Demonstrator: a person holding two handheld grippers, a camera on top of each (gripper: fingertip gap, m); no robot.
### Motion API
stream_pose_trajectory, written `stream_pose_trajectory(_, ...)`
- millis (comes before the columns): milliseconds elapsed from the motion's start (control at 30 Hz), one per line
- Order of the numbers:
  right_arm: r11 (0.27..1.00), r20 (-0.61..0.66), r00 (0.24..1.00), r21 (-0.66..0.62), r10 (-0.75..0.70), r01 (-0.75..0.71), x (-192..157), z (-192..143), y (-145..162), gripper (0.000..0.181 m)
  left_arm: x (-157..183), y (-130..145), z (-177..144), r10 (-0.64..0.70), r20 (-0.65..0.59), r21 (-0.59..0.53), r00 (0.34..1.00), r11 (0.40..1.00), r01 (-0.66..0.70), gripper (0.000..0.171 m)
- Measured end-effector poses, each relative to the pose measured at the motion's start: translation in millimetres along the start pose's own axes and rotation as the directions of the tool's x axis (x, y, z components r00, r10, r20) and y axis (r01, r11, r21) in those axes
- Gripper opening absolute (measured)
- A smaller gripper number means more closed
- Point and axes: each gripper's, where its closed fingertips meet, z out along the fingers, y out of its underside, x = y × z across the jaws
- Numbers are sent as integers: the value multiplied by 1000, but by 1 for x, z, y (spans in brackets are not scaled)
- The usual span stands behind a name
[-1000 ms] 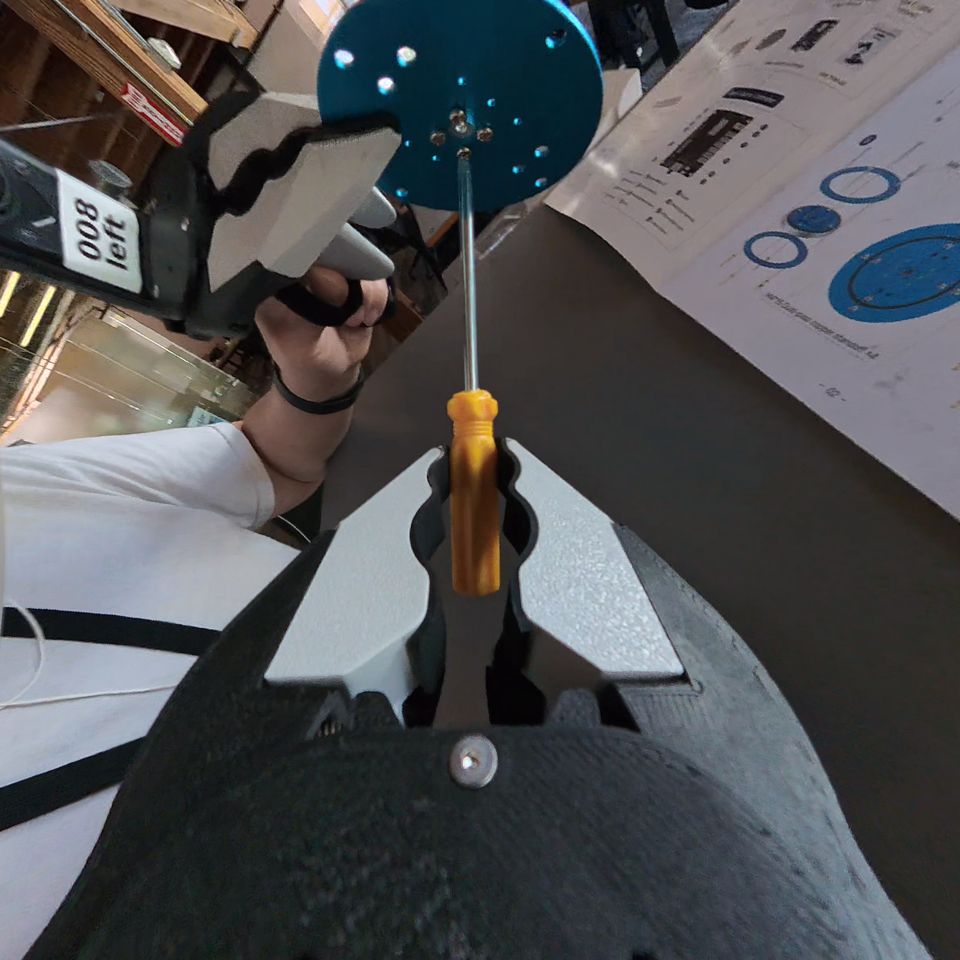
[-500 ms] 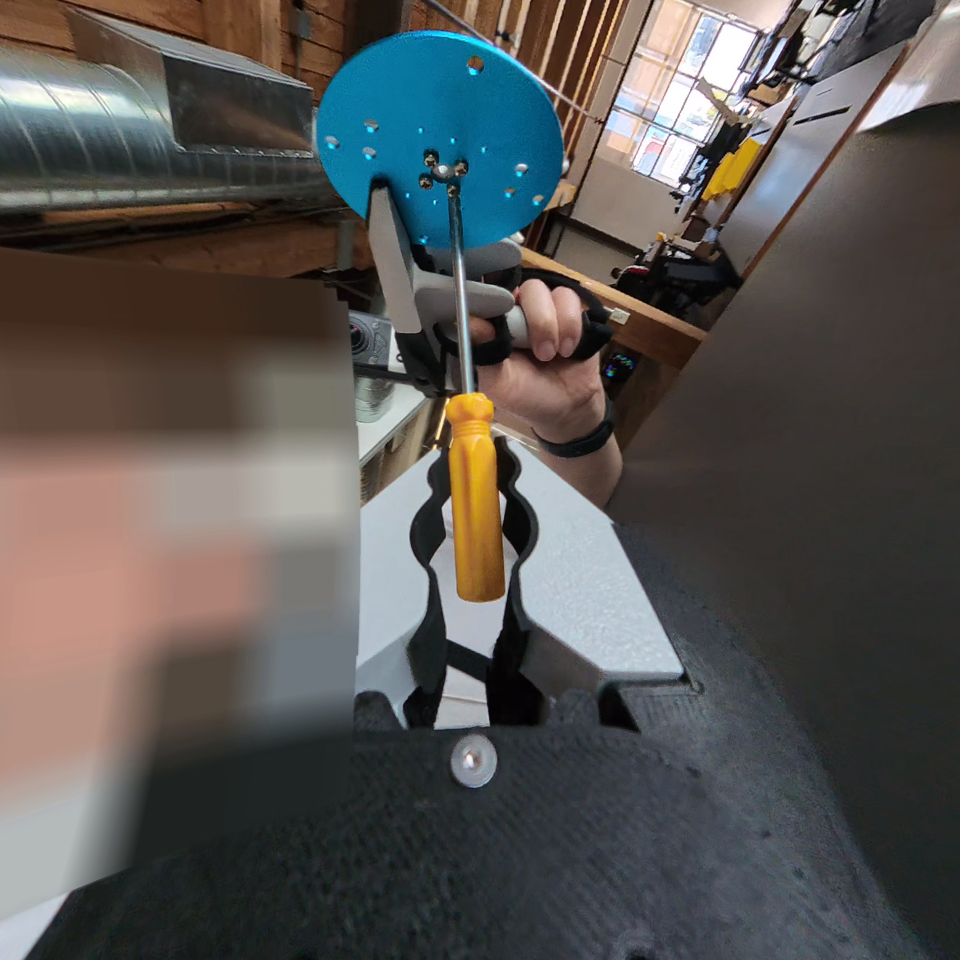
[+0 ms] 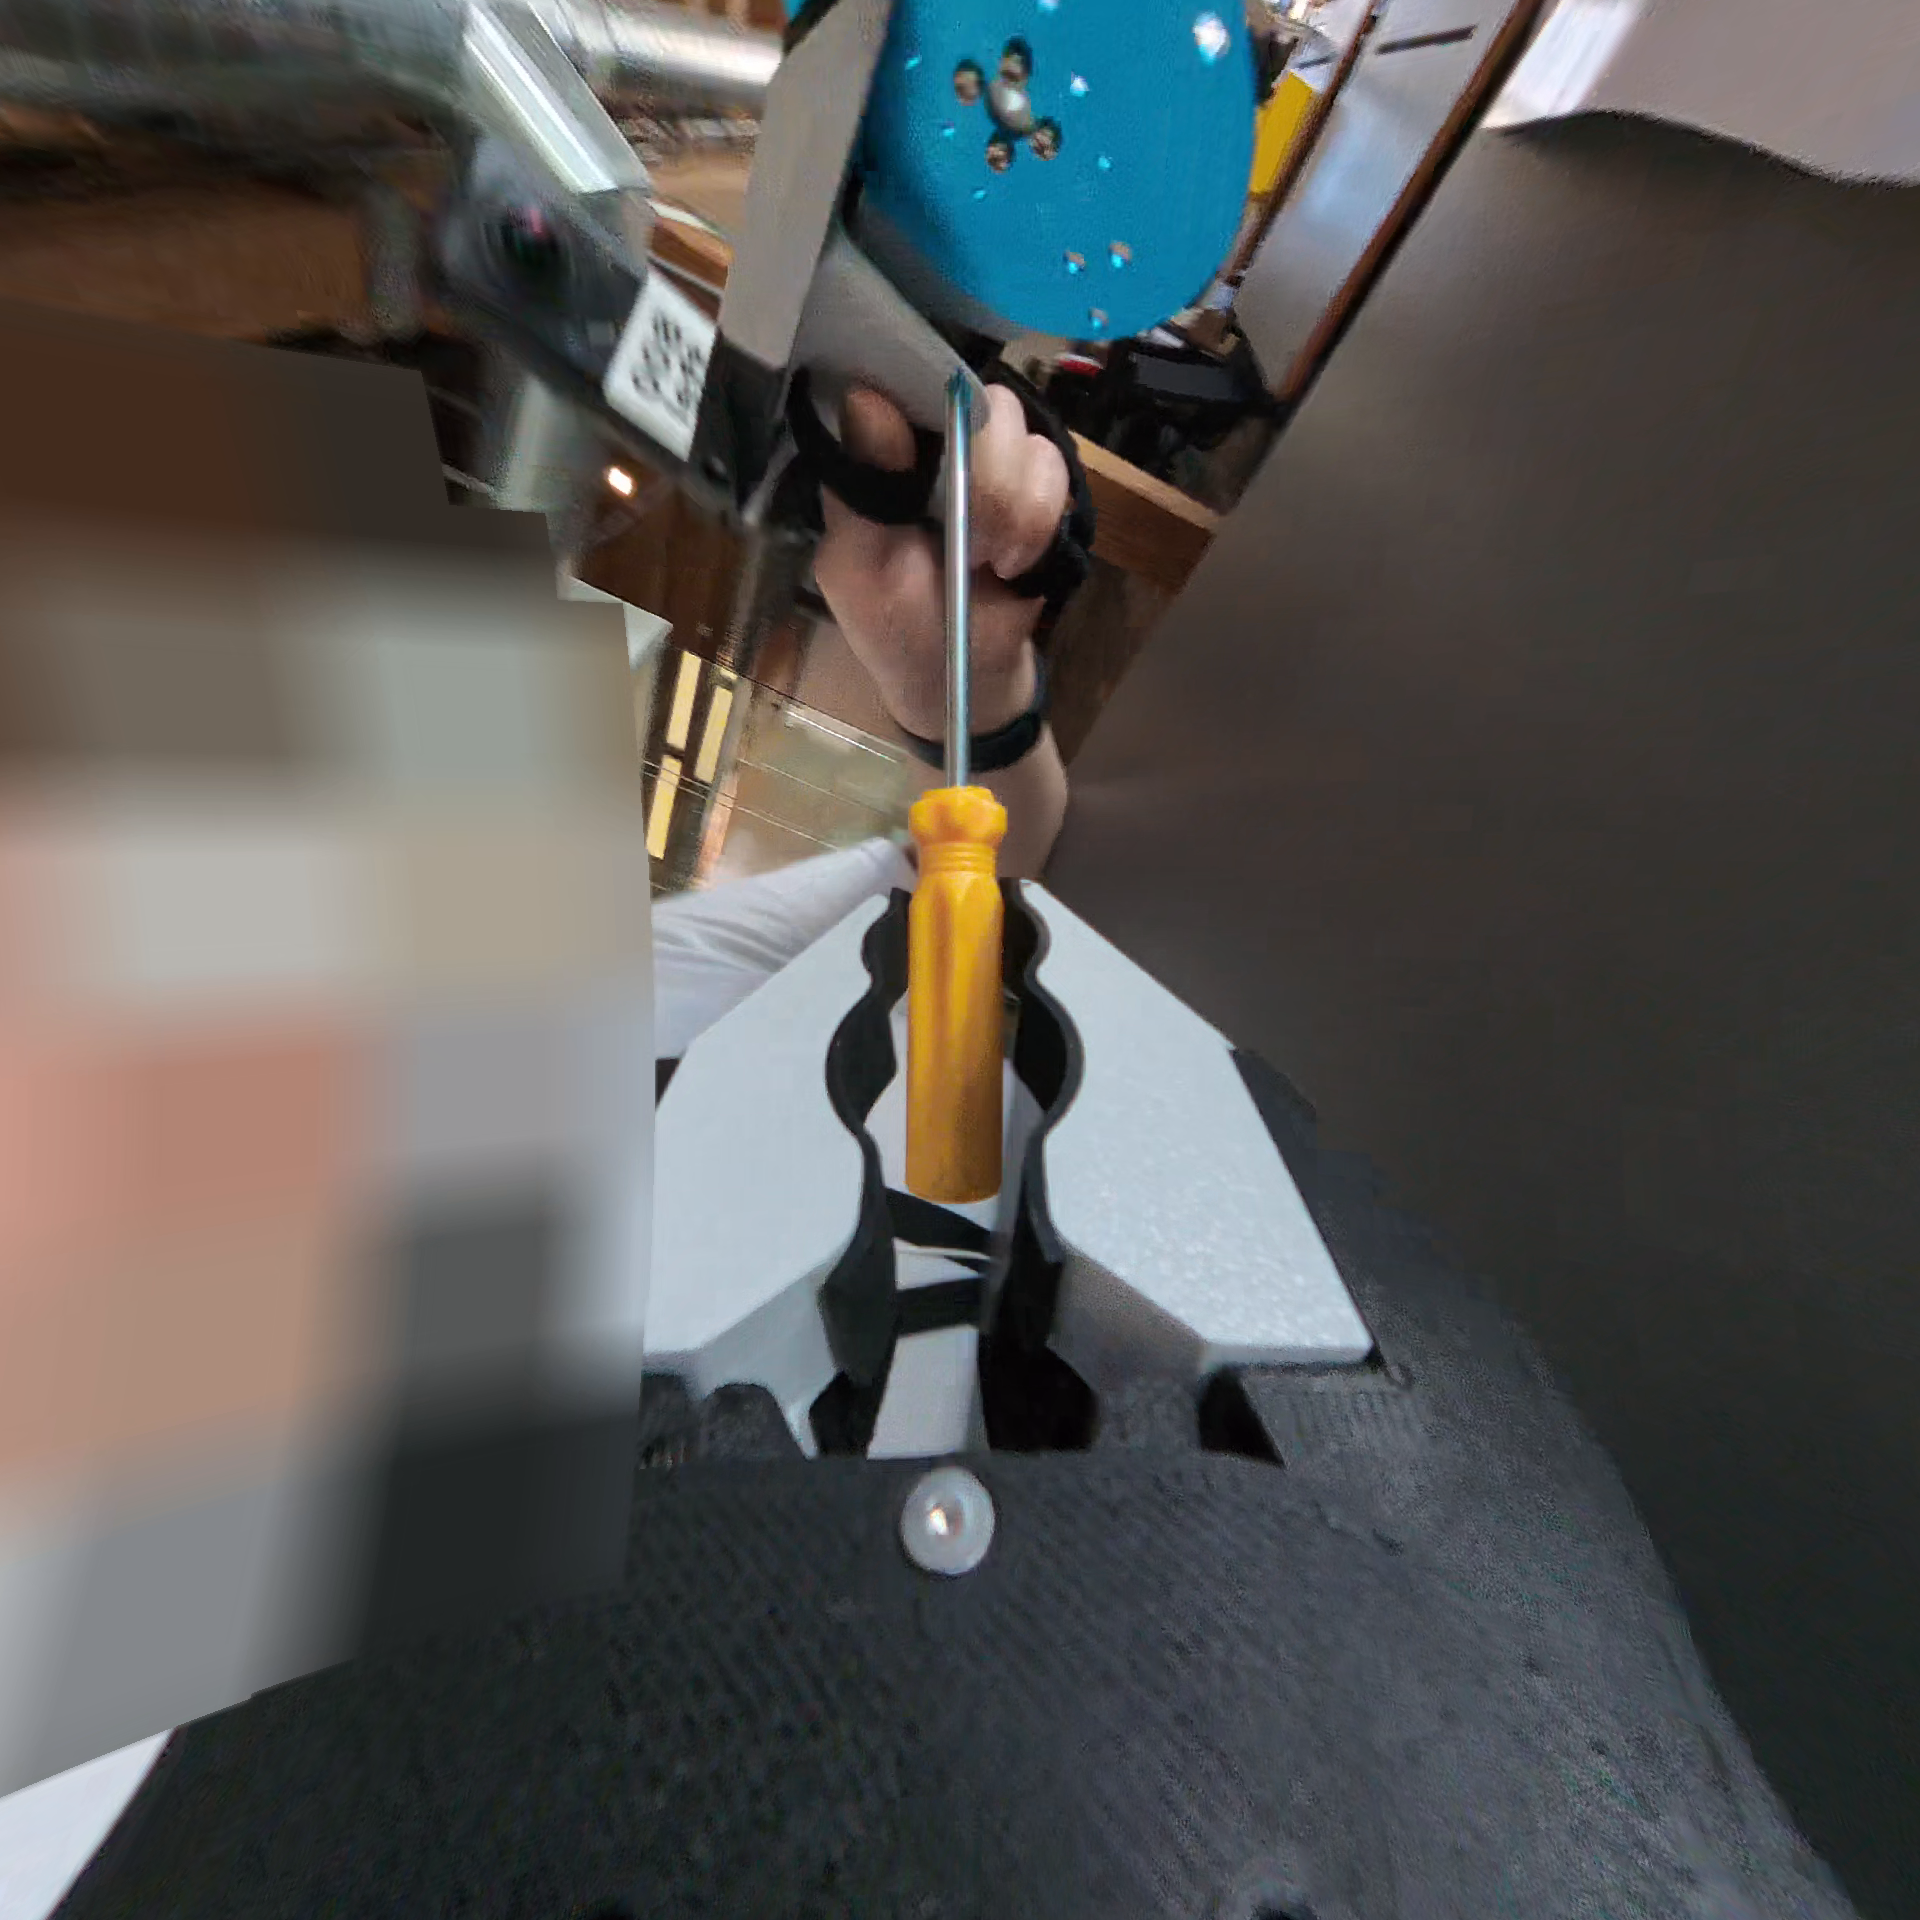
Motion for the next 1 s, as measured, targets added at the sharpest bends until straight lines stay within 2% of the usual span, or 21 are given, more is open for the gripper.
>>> stream_pose_trajectory(33, 994, -93, 991, -45, -98, 94, 8, -6, 2, 16, -4, 10, 3, -94, -33, -47, 995, 995, 92, 0)
stream_pose_trajectory(100, 944, -308, 894, -150, -326, 293, 27, -22, -2, 16, -12, 28, 8, -248, -65, -126, 967, 963, 239, 0)
stream_pose_trajectory(167, 847, -476, 700, -295, -532, 443, 43, -39, -9, 16, -16, 43, 11, -345, -76, -193, 936, 926, 325, 0)
stream_pose_trajectory(233, 740, -562, 488, -430, -668, 517, 53, -50, -16, 16, -17, 51, 14, -356, -71, -226, 932, 916, 332, 0)
stream_pose_trajectory(300, 692, -589, 387, -478, -710, 541, 56, -50, -20, 17, -16, 58, 16, -312, -49, -262, 949, 921, 289, 0)
stream_pose_trajectory(367, 678, -594, 355, -503, -722, 536, 59, -45, -17, 17, -12, 65, 18, -252, -31, -301, 967, 925, 231, 0)
stream_pose_trajectory(400, 692, -606, 365, -485, -707, 535, 60, -42, -17, 17, -10, 67, 19, -220, -27, -315, 975, 928, 201, 0)
stream_pose_trajectory(433, 729, -602, 428, -448, -674, 517, 60, -36, -14, 16, -8, 70, 20, -184, -20, -327, 983, 930, 168, 0)
stream_pose_trajectory(500, 839, -582, 605, -342, -543, 424, 60, -28, -6, 16, -5, 76, 22, -112, -22, -355, 994, 930, 96, 0)
stream_pose_trajectory(533, 870, -574, 654, -309, -493, 385, 62, -28, -5, 16, -4, 77, 23, -88, -24, -360, 996, 930, 73, 0)
stream_pose_trajectory(600, 895, -575, 687, -273, -445, 352, 65, -30, -6, 16, -1, 80, 24, -72, -36, -370, 997, 927, 54, 0)
stream_pose_trajectory(700, 950, -508, 803, -191, -311, 247, 59, -25, -2, 16, 0, 83, 25, -58, -46, -376, 997, 926, 37, 0)
stream_pose_trajectory(833, 980, -464, 864, -129, -197, 154, 62, -24, -1, 16, -1, 83, 24, -82, -59, -373, 995, 926, 55, 0)
stream_pose_trajectory(1000, 984, -432, 886, -120, -169, 130, 58, -19, 0, 16, 1, 83, 25, -74, -63, -372, 995, 927, 46, 0)
